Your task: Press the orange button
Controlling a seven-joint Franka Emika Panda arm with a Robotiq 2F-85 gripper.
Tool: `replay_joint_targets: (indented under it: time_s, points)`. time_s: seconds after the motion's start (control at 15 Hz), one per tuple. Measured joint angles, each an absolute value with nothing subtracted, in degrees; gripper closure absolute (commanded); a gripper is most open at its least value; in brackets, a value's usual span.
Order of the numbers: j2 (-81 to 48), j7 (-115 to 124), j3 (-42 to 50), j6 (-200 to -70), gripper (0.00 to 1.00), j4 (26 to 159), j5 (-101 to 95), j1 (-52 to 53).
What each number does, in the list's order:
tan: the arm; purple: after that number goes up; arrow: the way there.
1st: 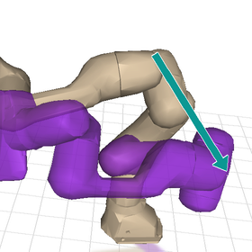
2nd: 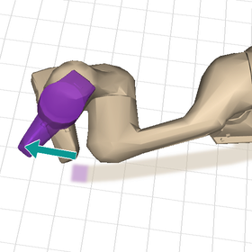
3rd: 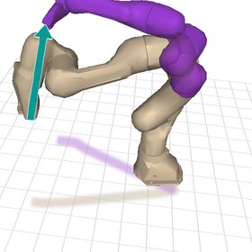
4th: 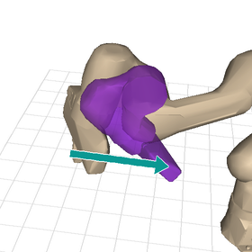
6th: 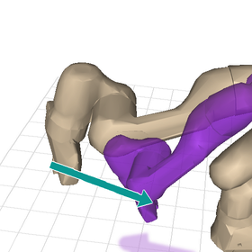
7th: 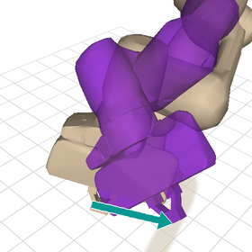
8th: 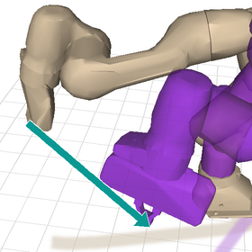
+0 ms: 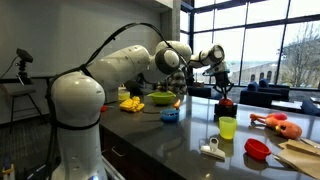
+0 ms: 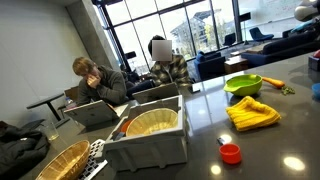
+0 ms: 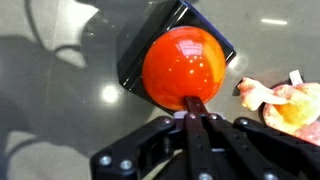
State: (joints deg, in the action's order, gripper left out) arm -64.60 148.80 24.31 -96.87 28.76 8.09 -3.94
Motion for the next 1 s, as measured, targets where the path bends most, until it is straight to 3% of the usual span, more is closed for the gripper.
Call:
replay_joint_targets:
  time_s: [1.0]
  points:
    - [-64.4, 148.8, 24.3, -96.6, 1.0, 27.8, 8.2, -4.0]
